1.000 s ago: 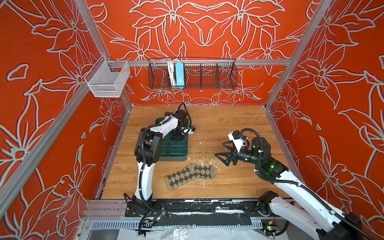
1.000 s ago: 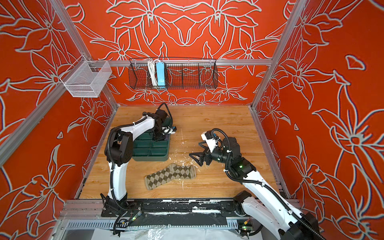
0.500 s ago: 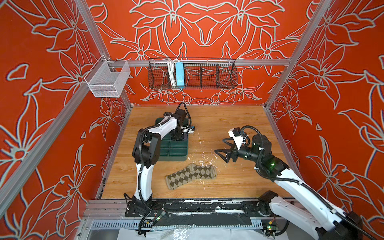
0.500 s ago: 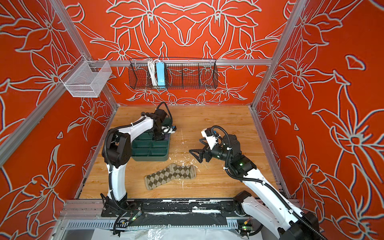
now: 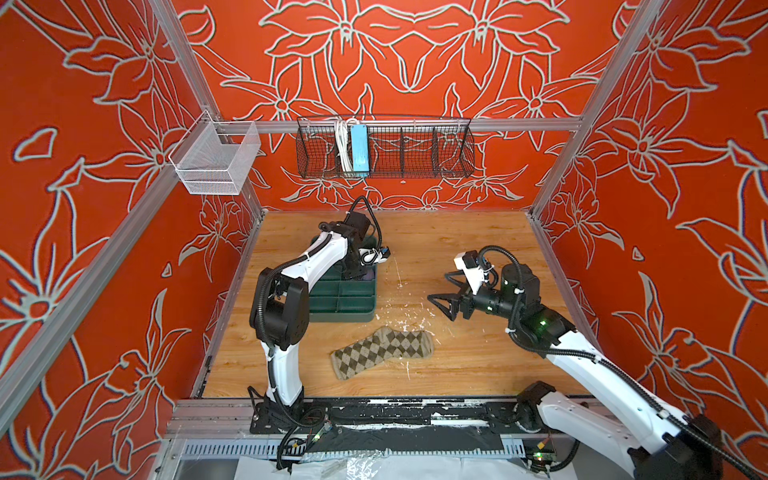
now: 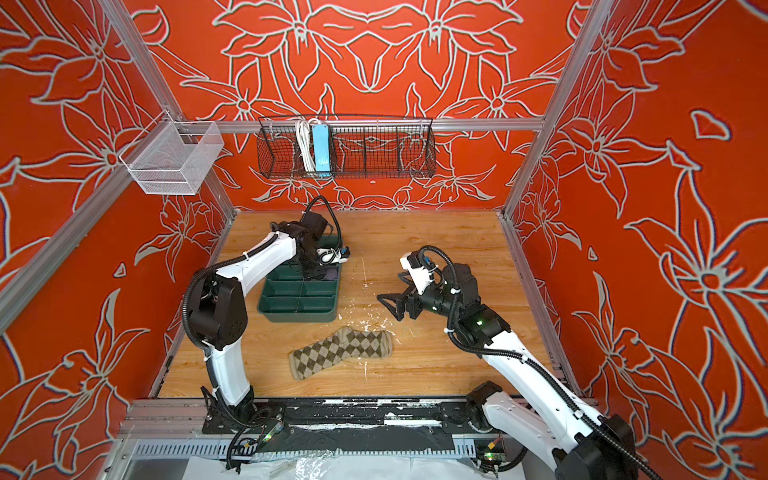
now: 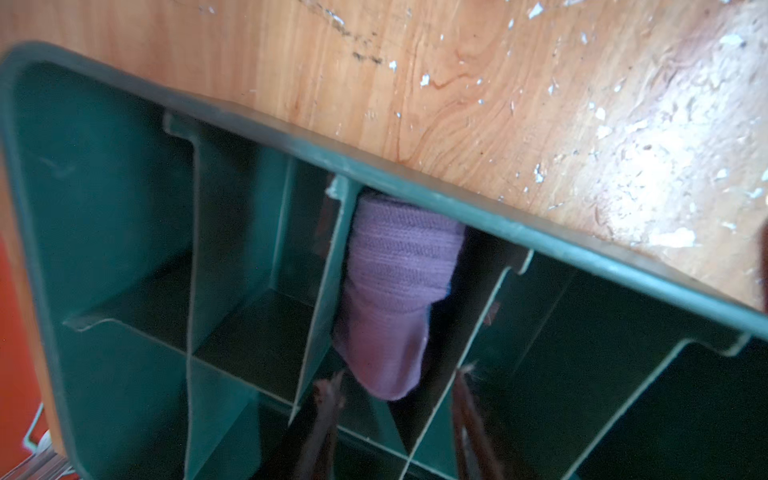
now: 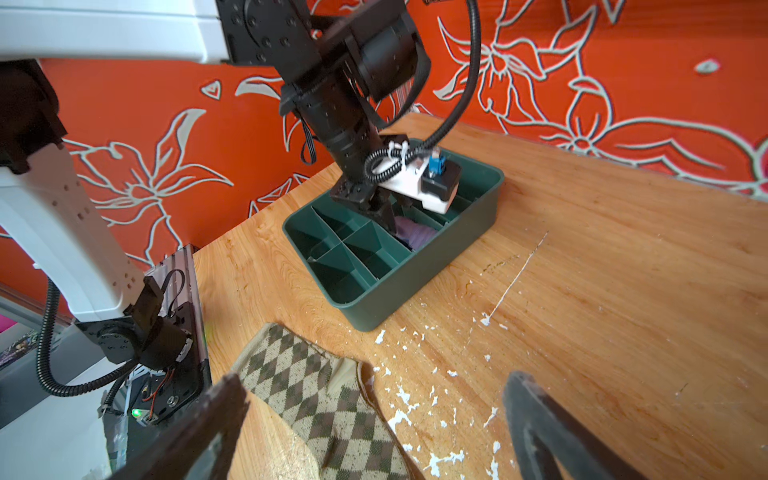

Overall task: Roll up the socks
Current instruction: 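Open and lift the left gripper away while the right reaches to the tray edge, then slide the green tray away from the argyle sock with the right gripper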

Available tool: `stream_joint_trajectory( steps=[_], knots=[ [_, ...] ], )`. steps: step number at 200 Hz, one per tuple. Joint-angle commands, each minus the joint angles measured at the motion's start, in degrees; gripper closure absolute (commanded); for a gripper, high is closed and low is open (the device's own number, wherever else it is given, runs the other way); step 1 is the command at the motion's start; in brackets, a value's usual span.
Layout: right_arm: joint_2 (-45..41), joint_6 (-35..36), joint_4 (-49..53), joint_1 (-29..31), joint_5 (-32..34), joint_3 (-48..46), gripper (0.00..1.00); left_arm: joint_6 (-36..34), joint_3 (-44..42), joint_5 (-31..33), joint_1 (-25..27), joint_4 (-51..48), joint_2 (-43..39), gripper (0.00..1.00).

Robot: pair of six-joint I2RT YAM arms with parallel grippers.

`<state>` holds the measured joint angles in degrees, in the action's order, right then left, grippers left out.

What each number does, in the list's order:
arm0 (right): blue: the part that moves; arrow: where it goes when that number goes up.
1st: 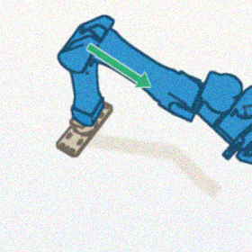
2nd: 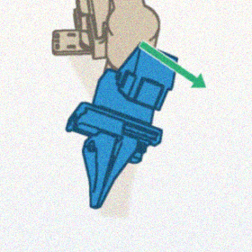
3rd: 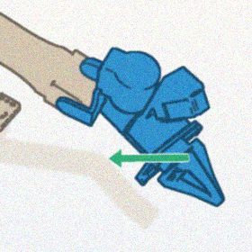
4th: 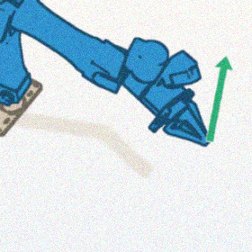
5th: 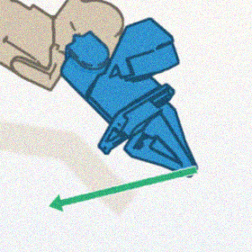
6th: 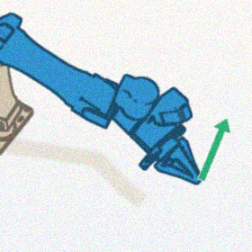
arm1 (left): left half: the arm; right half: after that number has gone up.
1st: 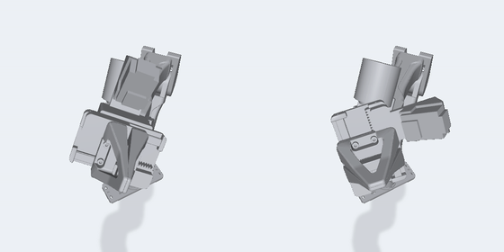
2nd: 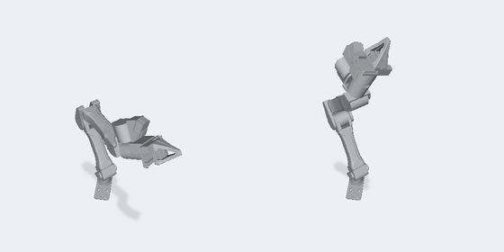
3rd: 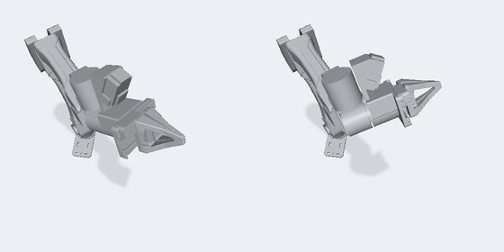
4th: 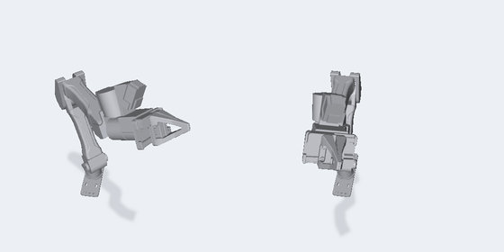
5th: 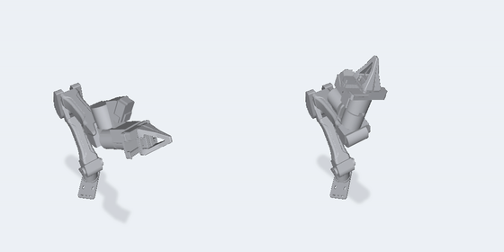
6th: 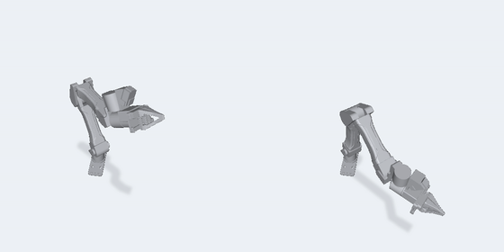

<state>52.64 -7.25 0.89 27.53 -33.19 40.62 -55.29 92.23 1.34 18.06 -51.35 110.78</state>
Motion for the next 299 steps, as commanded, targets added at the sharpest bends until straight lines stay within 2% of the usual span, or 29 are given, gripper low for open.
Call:
stream_joint_trajectory(
  steps=[1, 17, 34, 41, 54, 69, 84, 100, 110, 126, 144, 166, 180, 193, 207, 230, 264, 299],
  knots=[
    [-1.29, 1.67, 0.90, 0.39, 0.93, 1.63, 0.02, 0.30, -0.71, 0.46, 0.22, 1.14, -0.30, 0.56],
    [-2.00, 1.65, 1.31, 0.42, 1.80, 1.28, 0.02, 3.03, -1.07, -0.89, 0.13, 4.68, -2.60, 0.56],
    [-2.69, 0.25, 0.70, 0.41, 4.81, 0.65, 0.02, 7.21, -4.27, -2.30, -0.06, 13.91, -9.33, 0.56],
    [-2.80, -1.74, 0.35, 0.33, 7.05, 0.79, 0.02, 9.44, -5.81, -2.71, -0.14, 18.54, -12.86, 0.56],
    [-3.10, -9.22, 2.24, 0.31, 15.70, 2.49, 0.02, 16.16, -8.78, -2.56, -0.22, 26.41, -19.85, 0.55],
    [-3.08, -17.20, 6.17, 0.16, 23.44, 5.74, 0.02, 25.44, -13.57, -1.64, -0.69, 36.03, -28.41, 0.38],
    [-2.43, -13.27, 2.67, 0.02, 19.83, 6.80, 0.02, 36.74, -18.64, -3.10, -1.86, 42.24, -37.25, 0.22],
    [0.16, -14.71, 0.22, 0.07, 18.58, 7.78, 0.02, 49.89, -25.09, -5.81, -3.96, 46.72, -46.01, 0.01],
    [4.64, -15.08, 3.83, 0.07, 17.13, 11.46, 0.02, 57.08, -28.93, -7.92, -5.13, 48.46, -50.41, 0.03],
    [14.19, -14.46, 13.81, 0.31, 14.81, 19.94, 0.02, 61.44, -33.06, -15.13, -5.58, 45.82, -56.80, 0.03],
    [25.04, -15.29, 24.61, 0.84, 15.70, 29.13, 0.02, 68.73, -37.71, -20.97, -5.58, 43.22, -62.18, 0.03],
    [34.78, -17.50, 29.01, 2.98, 16.42, 36.23, 0.02, 79.44, -42.15, -24.19, -5.58, 40.01, -67.70, 0.03],
    [38.39, -19.07, 26.72, 4.80, 15.64, 38.43, 0.02, 81.12, -44.60, -25.41, -5.58, 39.07, -70.35, 0.03],
    [42.60, -21.21, 25.64, 6.28, 15.79, 41.12, 0.07, 83.38, -47.56, -22.06, -5.58, 37.95, -72.72, 0.03],
    [48.43, -22.98, 28.26, 7.82, 16.84, 46.22, 0.15, 83.46, -51.05, -19.61, -5.58, 37.82, -75.57, 0.03],
    [57.72, -24.16, 34.66, 10.34, 19.59, 55.22, 0.22, 83.57, -55.03, -14.39, -5.54, 37.27, -79.33, 0.03],
    [66.24, -26.63, 35.68, 13.29, 23.87, 62.13, 0.26, 81.89, -54.57, -12.29, -5.58, 33.56, -79.71, 0.03],
    [72.58, -28.33, 36.55, 14.03, 26.52, 67.87, 0.42, 81.54, -53.61, -12.71, -5.58, 32.57, -77.75, 0.03]
  ],
)
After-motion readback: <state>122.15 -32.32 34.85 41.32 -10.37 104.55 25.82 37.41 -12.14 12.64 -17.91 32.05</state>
